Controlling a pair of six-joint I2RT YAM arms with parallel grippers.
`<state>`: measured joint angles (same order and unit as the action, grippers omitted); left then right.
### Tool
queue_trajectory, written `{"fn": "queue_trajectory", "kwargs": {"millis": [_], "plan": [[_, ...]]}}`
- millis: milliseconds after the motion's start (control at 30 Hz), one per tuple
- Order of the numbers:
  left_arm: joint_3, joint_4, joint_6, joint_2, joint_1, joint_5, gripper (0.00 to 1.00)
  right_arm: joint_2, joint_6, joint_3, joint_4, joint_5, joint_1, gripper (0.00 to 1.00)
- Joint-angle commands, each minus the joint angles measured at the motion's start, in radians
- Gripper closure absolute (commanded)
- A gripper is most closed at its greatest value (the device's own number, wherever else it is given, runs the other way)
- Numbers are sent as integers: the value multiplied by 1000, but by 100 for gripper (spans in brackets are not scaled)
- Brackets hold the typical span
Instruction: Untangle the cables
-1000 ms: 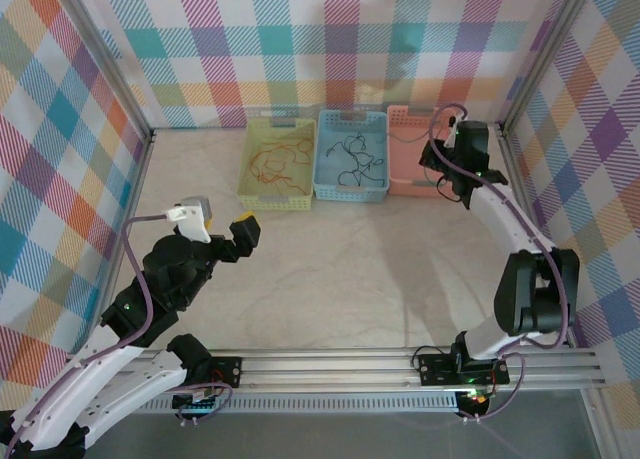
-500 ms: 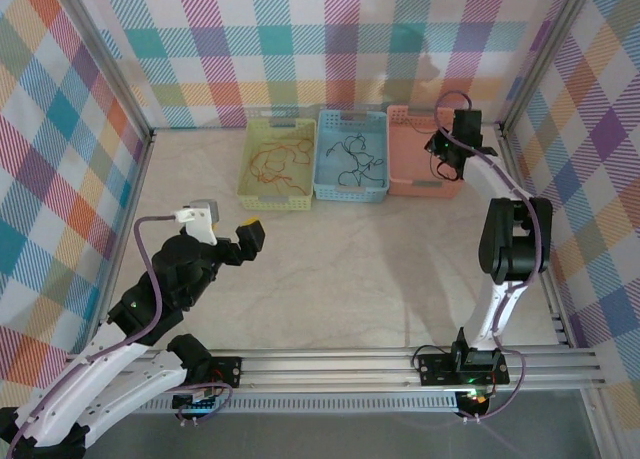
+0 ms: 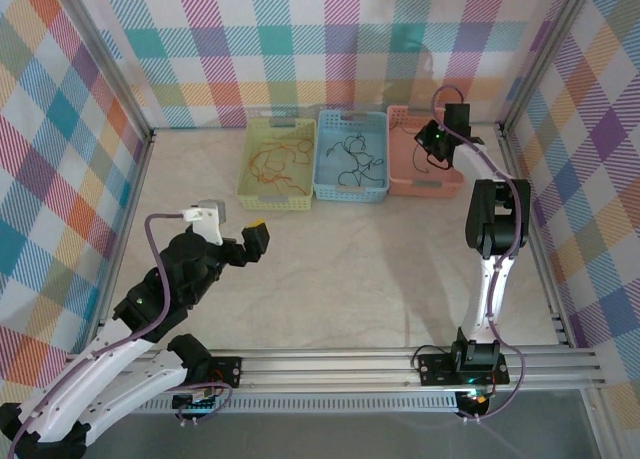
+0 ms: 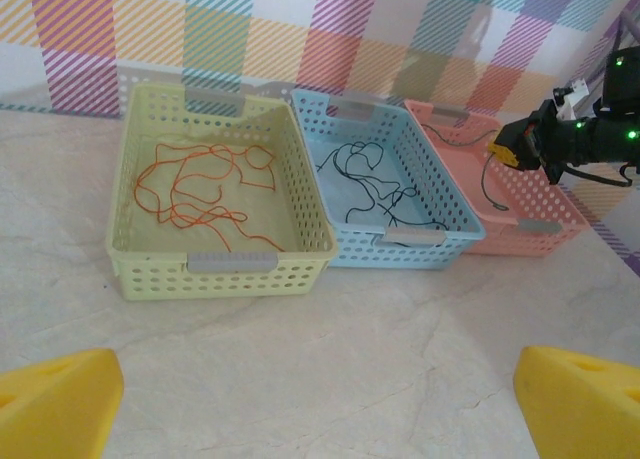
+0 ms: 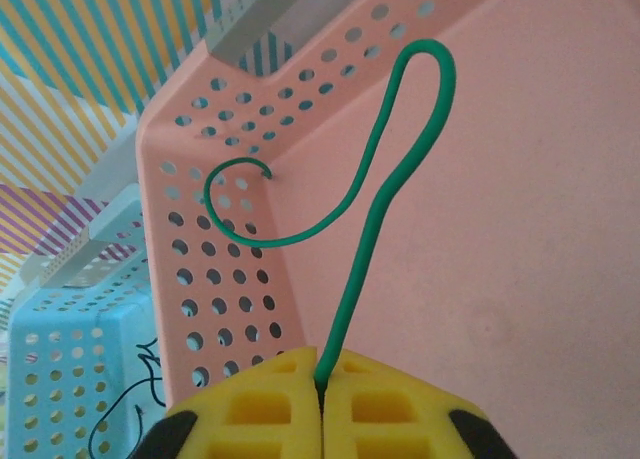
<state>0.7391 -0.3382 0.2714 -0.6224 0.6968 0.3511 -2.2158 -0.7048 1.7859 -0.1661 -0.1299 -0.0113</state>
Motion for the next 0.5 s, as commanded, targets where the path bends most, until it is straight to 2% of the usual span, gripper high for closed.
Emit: {"fn": "queue_trajectory", "kwargs": {"millis": [0,67,133,467], "plan": [[-9,28,-12,-7,-13,-6,0,-5,-45,29,-33,-40,7,77],[-10,31,-10,-12,-13,-3,0,15,-51,9,-36,-31,7,65],[-7,26,0,-16,-13,2,0,42,-47,-6,-41,-29,7,59],[12,-2,12,-14,-13,-8,0,268,-22,-140,-83,2,8,47]]}}
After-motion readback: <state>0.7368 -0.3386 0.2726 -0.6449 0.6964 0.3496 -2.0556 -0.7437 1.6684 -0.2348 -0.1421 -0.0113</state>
